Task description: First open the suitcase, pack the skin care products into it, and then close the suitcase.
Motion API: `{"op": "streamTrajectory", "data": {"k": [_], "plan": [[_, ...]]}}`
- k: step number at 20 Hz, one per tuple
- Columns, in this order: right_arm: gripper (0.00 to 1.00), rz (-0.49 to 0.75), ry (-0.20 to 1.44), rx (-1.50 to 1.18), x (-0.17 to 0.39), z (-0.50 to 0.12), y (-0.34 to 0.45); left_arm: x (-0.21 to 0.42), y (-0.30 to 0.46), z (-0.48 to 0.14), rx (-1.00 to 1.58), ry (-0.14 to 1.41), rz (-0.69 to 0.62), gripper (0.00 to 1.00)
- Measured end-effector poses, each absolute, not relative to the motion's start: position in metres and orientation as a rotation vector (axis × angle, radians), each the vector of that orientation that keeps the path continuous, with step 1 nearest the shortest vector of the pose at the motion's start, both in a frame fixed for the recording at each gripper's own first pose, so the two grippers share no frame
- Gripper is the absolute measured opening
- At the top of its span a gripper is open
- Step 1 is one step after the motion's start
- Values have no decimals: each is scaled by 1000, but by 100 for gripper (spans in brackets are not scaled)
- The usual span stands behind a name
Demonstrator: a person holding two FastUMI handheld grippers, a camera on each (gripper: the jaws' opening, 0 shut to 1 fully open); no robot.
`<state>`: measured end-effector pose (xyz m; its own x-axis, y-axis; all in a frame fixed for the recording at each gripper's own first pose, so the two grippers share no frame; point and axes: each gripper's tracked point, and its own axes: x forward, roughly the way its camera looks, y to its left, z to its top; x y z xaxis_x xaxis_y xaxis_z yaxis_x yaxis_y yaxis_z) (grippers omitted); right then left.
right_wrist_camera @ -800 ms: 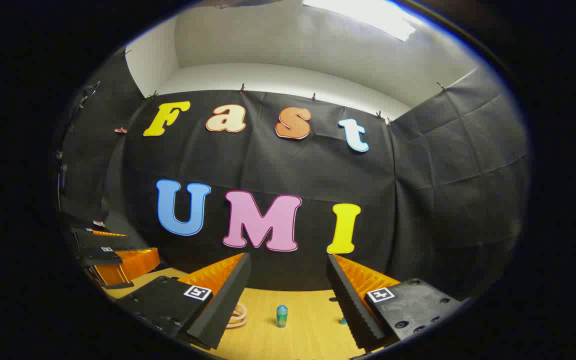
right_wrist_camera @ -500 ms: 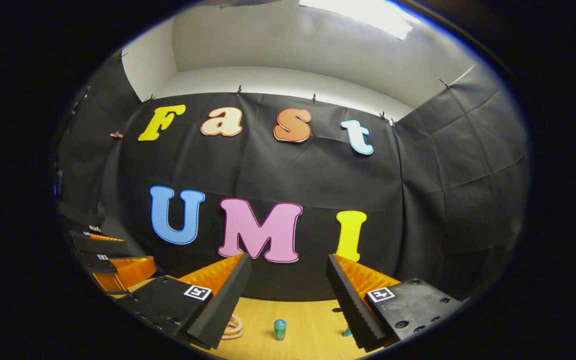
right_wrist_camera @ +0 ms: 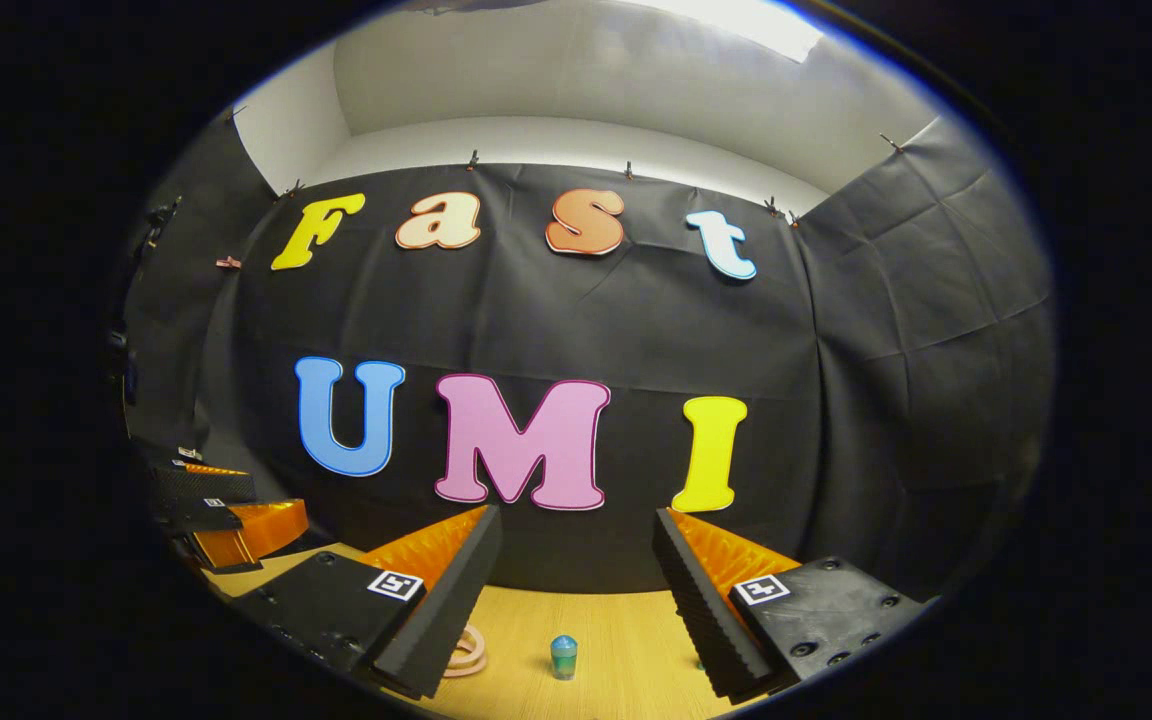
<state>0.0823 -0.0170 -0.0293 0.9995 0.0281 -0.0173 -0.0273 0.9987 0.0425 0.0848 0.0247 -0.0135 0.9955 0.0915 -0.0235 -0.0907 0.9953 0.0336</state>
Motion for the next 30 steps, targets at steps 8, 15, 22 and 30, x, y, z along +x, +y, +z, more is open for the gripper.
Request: {"op": "streamTrajectory", "data": {"k": [8,15,22,30], "plan": [[96,12,27,25,95,-41,-26,107,5,-26,45,47,9,96],[96,13,41,14,119,-57,-56,157,-36,-97,9,217,-40,96],[96,47,83,-75,148,-108,-98,214,-64,-221,65,486,-61,96],[96,24,171,-102,172,-171,-151,246,-64,-334,109,760,0,88]]}}
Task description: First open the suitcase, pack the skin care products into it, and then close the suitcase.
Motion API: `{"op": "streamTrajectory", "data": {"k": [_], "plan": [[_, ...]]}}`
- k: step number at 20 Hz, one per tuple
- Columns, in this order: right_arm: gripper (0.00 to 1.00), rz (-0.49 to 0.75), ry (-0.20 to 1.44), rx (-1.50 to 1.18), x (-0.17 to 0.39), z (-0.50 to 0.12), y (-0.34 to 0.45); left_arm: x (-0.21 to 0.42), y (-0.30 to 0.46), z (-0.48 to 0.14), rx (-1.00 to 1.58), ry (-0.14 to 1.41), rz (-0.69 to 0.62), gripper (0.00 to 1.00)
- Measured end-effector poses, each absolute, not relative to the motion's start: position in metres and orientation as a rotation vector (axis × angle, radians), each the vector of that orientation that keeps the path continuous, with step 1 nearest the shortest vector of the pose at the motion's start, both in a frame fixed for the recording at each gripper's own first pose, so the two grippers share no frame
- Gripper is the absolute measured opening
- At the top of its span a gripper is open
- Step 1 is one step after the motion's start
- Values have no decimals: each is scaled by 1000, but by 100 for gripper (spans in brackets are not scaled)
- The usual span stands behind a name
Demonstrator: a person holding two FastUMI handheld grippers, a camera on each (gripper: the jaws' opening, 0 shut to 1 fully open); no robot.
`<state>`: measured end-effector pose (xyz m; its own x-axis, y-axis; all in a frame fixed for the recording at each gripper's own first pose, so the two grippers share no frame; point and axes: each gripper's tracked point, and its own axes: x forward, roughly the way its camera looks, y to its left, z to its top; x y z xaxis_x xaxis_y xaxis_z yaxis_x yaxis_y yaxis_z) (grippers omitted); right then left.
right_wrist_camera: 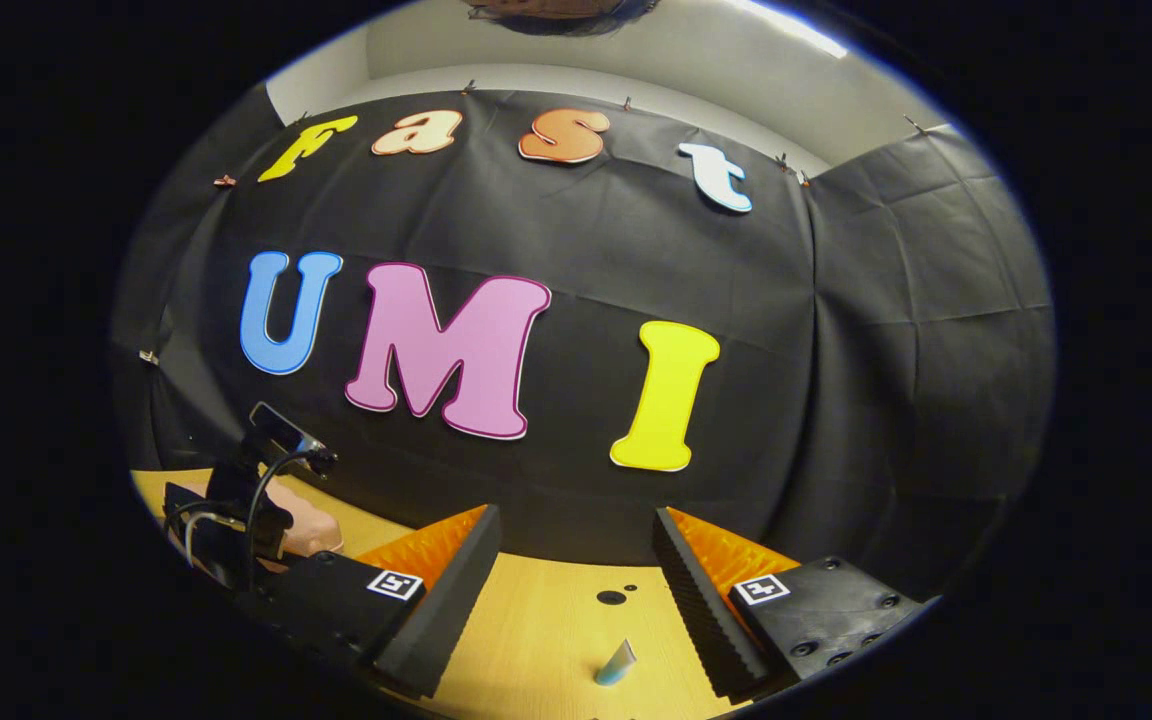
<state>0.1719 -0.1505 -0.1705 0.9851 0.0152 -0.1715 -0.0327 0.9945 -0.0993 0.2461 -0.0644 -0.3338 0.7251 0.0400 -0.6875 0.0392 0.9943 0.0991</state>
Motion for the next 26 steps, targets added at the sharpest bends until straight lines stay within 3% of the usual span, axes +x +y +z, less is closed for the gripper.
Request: {"op": "streamTrajectory", "data": {"k": [2,5,7,8,12,18,26], "plan": [[96,27,193,-129,178,-186,-162,249,-62,-351,121,807,20,78],[96,25,228,-105,184,-203,-173,252,-56,-372,137,867,68,75],[96,32,243,-86,187,-209,-173,249,-47,-386,142,920,113,67],[96,39,247,-80,189,-210,-171,246,-43,-392,146,941,135,52],[96,83,247,-59,184,-207,-155,248,-40,-390,91,940,141,25],[96,135,239,-74,176,-198,-129,255,-50,-335,56,861,72,12],[96,180,216,-69,155,-174,-86,272,28,-176,-1,652,121,11]]}}
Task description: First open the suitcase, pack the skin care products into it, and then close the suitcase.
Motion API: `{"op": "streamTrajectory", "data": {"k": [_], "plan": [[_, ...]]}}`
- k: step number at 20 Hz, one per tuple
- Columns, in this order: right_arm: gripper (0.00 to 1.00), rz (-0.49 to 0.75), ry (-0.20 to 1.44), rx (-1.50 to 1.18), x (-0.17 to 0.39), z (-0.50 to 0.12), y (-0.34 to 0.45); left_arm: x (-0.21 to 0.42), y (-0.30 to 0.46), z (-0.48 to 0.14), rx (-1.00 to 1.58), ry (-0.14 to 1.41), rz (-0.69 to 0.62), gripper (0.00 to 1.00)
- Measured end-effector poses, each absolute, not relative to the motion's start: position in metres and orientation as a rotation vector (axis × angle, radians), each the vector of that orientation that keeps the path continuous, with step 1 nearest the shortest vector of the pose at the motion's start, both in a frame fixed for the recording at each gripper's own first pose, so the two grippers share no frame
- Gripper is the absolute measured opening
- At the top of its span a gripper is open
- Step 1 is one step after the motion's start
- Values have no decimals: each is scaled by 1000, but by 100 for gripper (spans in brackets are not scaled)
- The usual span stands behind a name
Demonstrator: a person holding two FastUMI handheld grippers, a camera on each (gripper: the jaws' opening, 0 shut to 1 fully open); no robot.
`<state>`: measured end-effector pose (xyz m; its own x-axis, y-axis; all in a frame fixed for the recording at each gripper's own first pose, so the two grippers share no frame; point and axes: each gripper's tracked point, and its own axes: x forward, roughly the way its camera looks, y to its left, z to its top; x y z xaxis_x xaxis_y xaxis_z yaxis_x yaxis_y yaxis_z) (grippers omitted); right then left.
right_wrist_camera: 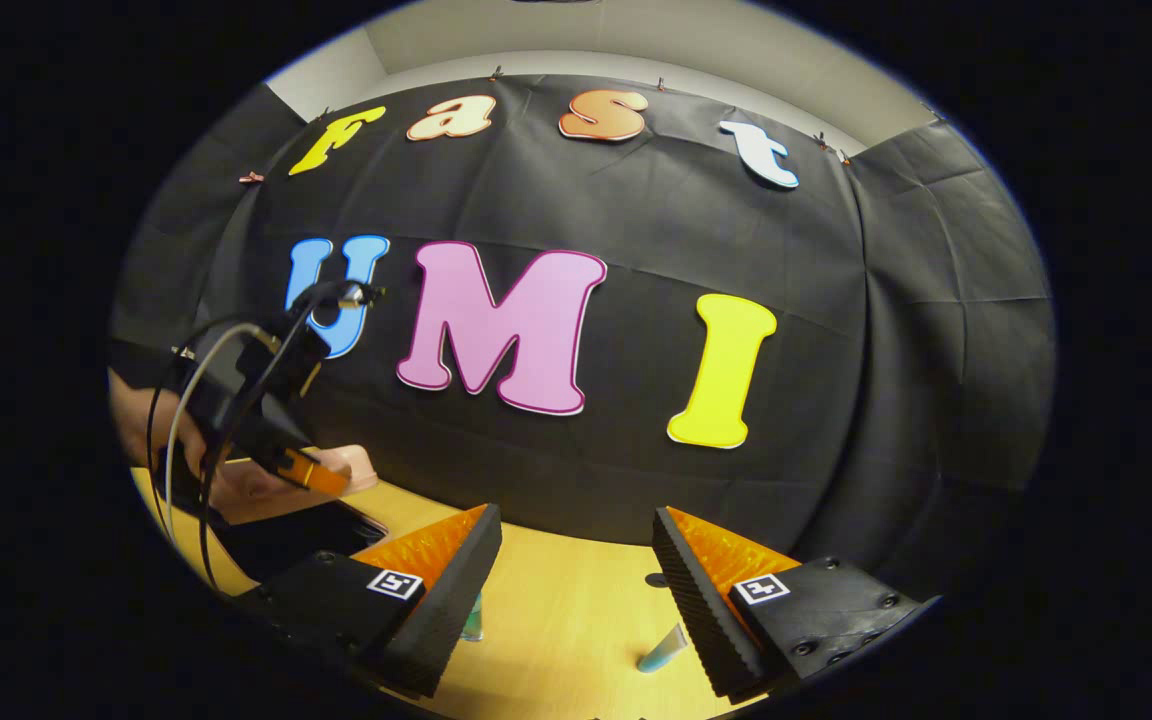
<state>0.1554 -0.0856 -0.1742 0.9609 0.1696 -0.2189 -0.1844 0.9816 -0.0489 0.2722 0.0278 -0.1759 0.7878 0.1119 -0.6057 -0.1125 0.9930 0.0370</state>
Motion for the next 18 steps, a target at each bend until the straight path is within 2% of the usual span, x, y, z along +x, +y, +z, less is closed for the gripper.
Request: {"op": "streamTrajectory", "data": {"k": [6,9,13,18], "plan": [[96,205,216,-23,151,-156,-45,262,160,-103,290,539,233,11],[96,223,237,-21,147,-156,-26,257,228,-90,288,480,291,10],[96,174,255,-35,142,-152,-16,244,328,-99,248,469,349,10],[96,99,304,-38,138,-171,-3,226,444,-168,239,531,431,11]]}}
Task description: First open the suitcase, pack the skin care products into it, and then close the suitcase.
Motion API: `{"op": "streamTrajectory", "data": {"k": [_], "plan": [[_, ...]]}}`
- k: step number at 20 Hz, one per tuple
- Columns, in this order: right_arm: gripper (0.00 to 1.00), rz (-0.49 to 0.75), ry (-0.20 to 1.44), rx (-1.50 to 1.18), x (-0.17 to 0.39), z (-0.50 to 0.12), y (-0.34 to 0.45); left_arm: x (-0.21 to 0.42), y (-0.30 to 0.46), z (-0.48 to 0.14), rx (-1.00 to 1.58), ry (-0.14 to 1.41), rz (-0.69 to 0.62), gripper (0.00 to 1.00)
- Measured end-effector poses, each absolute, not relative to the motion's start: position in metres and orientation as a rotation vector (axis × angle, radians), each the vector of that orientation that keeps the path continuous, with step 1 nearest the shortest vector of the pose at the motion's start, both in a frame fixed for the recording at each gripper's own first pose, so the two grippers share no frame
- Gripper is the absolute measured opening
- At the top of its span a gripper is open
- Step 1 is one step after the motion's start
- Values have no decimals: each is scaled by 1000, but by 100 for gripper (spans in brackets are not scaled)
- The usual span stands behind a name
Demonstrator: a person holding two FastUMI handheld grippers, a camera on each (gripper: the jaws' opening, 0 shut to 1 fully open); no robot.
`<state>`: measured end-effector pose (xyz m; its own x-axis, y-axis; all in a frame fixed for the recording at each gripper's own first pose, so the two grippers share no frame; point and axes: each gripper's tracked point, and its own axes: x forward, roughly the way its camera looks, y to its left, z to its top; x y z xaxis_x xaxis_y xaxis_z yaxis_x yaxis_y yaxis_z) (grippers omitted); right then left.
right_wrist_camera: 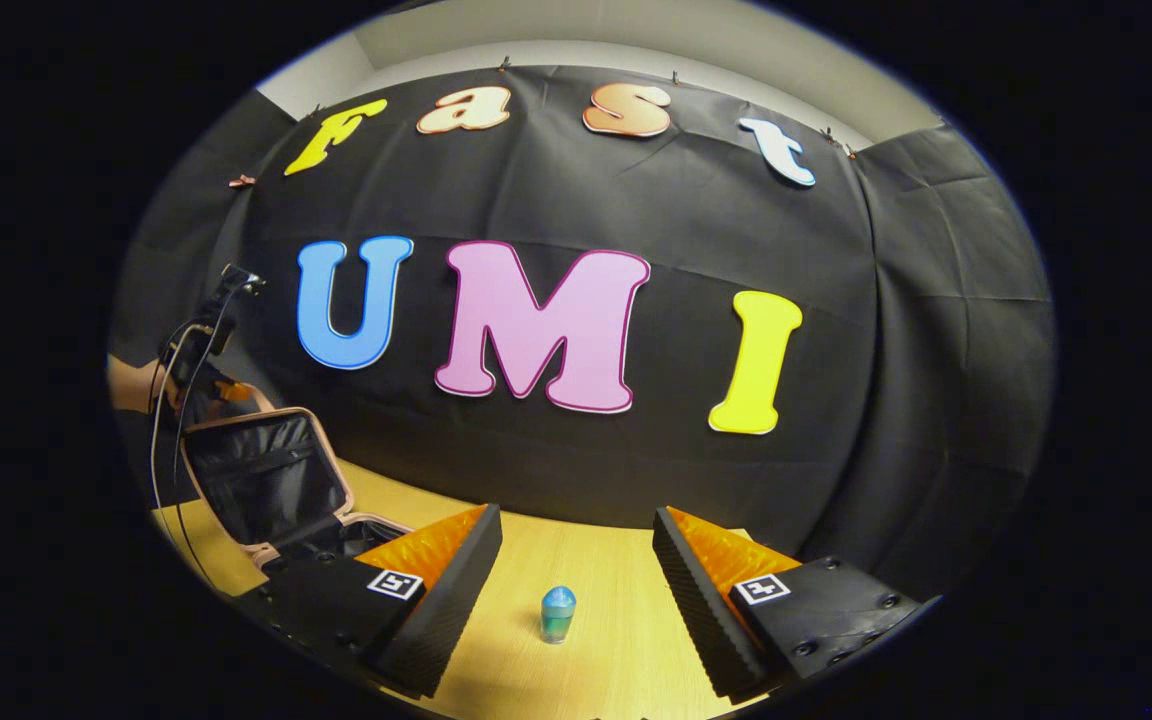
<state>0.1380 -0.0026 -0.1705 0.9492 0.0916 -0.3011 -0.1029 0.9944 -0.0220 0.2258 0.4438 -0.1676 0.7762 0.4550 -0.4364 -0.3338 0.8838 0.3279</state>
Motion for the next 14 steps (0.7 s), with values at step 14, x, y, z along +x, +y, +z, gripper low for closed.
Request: {"op": "streamTrajectory", "data": {"k": [14], "plan": [[96,-2,351,-64,149,-216,4,225,512,-308,52,682,532,36]]}}
